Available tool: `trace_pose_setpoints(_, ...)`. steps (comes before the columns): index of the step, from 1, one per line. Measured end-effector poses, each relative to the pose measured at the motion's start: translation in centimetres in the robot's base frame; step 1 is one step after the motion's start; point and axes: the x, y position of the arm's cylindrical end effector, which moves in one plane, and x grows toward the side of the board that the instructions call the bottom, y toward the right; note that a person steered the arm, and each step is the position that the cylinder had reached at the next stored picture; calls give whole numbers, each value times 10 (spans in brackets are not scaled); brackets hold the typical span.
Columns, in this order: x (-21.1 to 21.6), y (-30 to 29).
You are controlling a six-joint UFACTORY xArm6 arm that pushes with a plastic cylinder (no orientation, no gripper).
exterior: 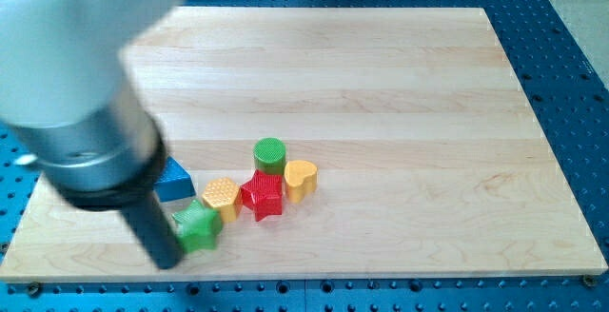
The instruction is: Move the red star green circle to the top right of the yellow hexagon
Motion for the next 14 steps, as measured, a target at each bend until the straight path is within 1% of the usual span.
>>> trace_pose_setpoints(1,-13,74)
trace_pose_setpoints(2,-20,122)
trace_pose_setpoints(3,-9,117)
trace_pose_setpoints(4,-30,121)
trace_pose_setpoints(5,-47,105)
trace_pose_setpoints(6,-47,92)
trace_pose_setpoints(7,-65,90)
trace_pose_setpoints(8,-92,90)
trace_pose_setpoints(9,-103,90)
trace_pose_setpoints(11,-103,92)
trace_pose_setpoints(12,-110,66)
trace_pose_setpoints(14,-116,59)
